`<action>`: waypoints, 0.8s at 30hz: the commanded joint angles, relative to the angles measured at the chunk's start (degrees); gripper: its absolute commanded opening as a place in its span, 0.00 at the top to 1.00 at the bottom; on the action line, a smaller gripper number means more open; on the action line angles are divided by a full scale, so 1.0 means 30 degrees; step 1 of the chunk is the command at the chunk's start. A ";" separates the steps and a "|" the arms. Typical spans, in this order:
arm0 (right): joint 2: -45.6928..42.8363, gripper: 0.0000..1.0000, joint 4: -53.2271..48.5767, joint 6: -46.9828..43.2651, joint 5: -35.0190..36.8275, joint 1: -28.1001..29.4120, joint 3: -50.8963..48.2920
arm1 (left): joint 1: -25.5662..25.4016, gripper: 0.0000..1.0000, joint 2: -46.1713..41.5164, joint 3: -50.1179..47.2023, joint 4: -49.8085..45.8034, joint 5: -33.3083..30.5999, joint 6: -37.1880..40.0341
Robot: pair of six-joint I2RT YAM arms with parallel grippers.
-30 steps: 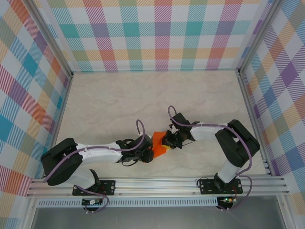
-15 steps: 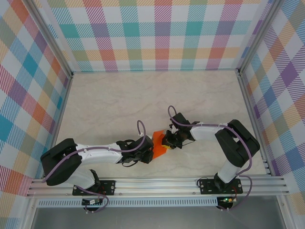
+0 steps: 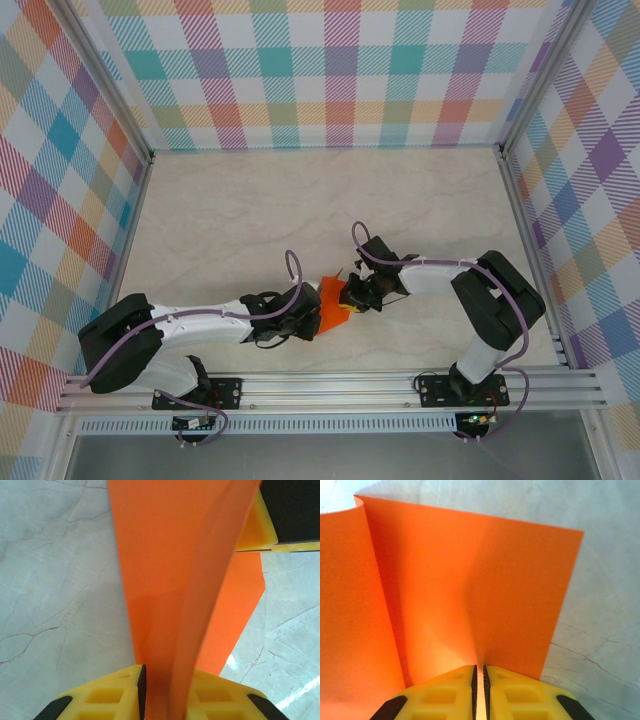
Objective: Fold a paper plane with a square sheet of paper (pick it up from the middle)
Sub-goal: Fourth fold the wing at the center of the table.
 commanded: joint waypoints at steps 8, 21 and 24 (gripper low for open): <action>0.0482 0.85 -0.0725 -0.0426 0.0261 0.0138 0.0321 | -0.0264 0.63 -0.0676 0.0602 -0.0824 -0.0397 0.0031; 0.0602 0.84 -0.0747 -0.0460 0.0211 0.0137 0.0434 | -0.0382 0.67 -0.0680 0.0812 -0.0915 -0.0542 0.0115; 0.0570 0.84 -0.0770 -0.0460 0.0185 0.0136 0.0402 | -0.0410 0.66 -0.0545 0.0820 -0.0916 -0.0543 0.0135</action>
